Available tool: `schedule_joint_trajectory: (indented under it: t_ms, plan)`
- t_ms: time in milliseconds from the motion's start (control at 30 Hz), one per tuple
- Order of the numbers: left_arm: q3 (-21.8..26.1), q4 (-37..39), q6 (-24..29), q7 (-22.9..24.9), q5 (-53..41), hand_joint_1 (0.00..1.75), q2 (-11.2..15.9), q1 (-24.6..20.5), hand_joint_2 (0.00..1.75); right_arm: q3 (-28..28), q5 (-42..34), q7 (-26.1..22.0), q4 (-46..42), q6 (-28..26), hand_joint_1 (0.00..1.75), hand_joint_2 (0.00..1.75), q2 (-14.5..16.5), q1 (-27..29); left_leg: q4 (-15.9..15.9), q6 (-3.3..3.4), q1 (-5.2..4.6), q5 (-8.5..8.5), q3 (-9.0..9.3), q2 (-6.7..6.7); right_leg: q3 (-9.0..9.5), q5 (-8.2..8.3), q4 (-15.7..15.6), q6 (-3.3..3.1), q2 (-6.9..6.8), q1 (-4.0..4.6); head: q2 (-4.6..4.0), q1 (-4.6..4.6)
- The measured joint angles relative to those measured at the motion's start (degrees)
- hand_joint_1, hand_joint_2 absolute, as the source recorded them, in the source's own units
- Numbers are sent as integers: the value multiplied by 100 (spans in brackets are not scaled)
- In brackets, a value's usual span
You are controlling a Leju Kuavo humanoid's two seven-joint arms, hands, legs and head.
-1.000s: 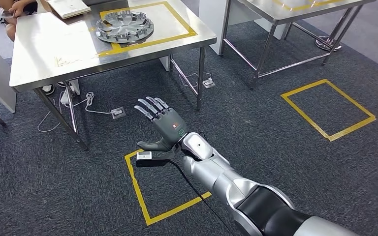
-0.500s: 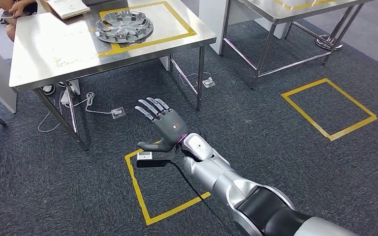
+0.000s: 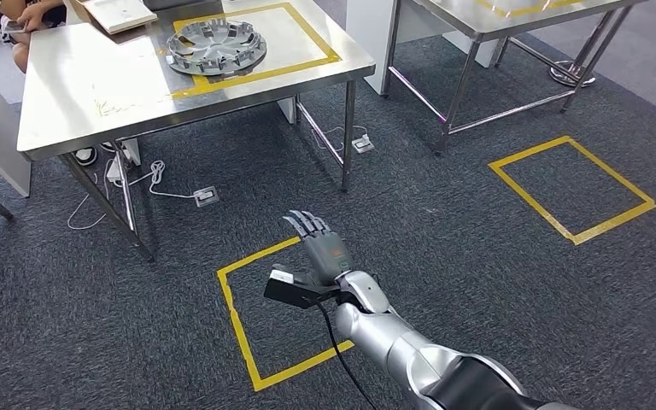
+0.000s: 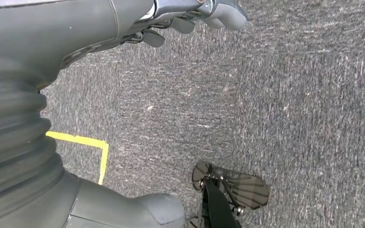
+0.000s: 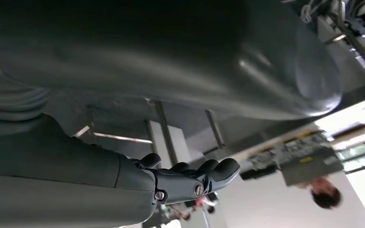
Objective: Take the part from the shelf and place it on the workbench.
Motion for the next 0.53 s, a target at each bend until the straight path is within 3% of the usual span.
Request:
schedule_joint_trajectory:
  t_ms: [533]
  plan:
    - [-1581, -326, -871, 271, 1562, 0, 297, 412, 175, -442, -1967, 630, 160, 488, 0, 0, -216, 1251, -26, -22, 1, 13, 2, 2, -14, 1, 0, -27, 0, 9, 0, -7]
